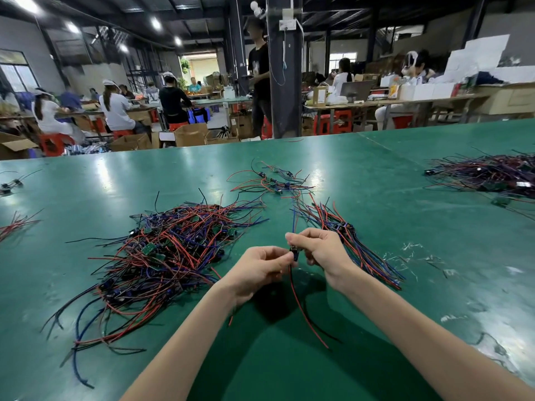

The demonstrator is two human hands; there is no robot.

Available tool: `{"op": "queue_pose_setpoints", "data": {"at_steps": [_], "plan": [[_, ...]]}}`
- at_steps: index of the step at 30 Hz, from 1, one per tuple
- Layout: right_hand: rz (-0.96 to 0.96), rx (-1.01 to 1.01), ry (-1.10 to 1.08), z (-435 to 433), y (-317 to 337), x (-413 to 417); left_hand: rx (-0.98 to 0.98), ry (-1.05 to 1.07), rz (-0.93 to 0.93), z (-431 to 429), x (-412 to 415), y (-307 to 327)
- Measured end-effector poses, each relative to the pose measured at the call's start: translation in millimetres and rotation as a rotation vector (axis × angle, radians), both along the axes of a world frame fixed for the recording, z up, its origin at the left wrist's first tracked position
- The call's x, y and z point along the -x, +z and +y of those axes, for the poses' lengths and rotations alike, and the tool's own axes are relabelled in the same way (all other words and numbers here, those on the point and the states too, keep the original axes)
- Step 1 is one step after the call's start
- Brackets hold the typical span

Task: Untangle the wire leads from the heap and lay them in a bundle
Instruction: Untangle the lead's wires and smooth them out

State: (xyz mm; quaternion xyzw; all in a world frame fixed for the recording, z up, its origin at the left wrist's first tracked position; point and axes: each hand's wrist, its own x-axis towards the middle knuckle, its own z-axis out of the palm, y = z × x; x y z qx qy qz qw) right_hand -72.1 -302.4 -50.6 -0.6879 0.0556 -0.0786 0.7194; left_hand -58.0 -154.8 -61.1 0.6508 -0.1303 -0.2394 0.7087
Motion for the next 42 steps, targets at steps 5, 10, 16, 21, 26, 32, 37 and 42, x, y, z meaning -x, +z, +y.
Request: {"op": "queue_pose_setpoints", "data": {"at_steps": [5, 10, 16, 21, 26, 32, 37, 42], "plan": [[-0.020, -0.041, -0.021, -4.4, 1.3, -2.1, -0.038, -0.020, -0.039, -6.8, 8.0, 0.1], [0.028, -0.075, 0.026, -4.5, 3.9, -1.4, -0.002, 0.049, -0.026, -8.6, 9.0, 2.5], [0.178, 0.027, 0.260, -1.6, 6.4, 3.8, 0.086, 0.181, -0.023, -5.4, 3.3, 5.3], [0.172, -0.017, 0.245, -3.2, 5.9, 3.4, 0.075, 0.138, 0.020, -8.0, 3.6, 3.6], [0.120, -0.073, 0.184, -4.5, 2.8, 0.8, 0.103, 0.046, 0.040, -9.2, 6.8, 3.8], [0.202, -0.162, 0.281, -6.5, 4.0, 0.1, 0.061, 0.081, -0.065, -10.9, 7.8, 2.4], [0.102, -0.136, 0.259, -7.5, 3.2, 0.2, 0.048, 0.060, -0.062, -11.7, 11.0, 2.4], [0.001, -0.042, 0.169, -5.5, 2.7, -3.9, 0.030, 0.061, -0.096, -14.4, 14.8, 4.2]]}}
